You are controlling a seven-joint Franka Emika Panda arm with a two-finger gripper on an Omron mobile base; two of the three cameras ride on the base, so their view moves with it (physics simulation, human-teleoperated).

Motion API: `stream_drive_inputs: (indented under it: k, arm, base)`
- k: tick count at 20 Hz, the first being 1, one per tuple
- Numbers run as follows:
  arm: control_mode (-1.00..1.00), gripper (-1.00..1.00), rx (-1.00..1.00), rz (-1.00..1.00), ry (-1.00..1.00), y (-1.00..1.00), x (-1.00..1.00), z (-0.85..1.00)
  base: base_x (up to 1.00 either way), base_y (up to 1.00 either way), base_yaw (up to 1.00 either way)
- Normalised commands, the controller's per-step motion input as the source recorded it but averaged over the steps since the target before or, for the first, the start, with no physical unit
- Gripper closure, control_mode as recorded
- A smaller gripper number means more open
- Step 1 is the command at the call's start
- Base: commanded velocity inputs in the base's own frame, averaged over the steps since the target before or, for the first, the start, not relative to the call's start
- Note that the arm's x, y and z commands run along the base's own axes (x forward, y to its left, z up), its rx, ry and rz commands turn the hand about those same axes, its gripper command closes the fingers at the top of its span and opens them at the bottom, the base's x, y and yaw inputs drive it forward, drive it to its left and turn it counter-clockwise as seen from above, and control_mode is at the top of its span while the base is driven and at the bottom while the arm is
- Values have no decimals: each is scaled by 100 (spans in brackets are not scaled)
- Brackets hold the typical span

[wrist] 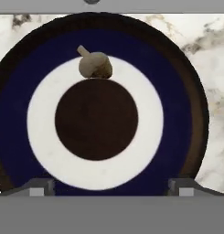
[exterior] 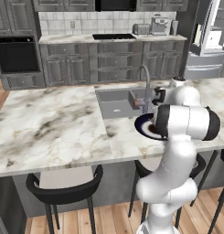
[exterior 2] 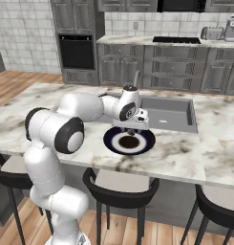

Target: Take the cheese, fish, and garlic from the fridge and place them on the plate on the dining counter to create an appetizer plate.

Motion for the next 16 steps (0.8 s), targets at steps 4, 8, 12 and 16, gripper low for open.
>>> stream_drive_inputs:
  k: [4, 8, 12, 16]
  arm:
    - [-100, -100, -16, 0, -40, 39, -90, 65]
    - [-100, -100, -8, -1, -30, 31, -65, 93]
    - [-100, -100, 0, -4, -14, 1, -48, 100]
    - [-100, -100, 0, -8, -17, -19, -31, 100]
  base:
    - [0, 0, 0]
    - [0, 0, 0]
    - [0, 0, 0]
    - [0, 0, 0]
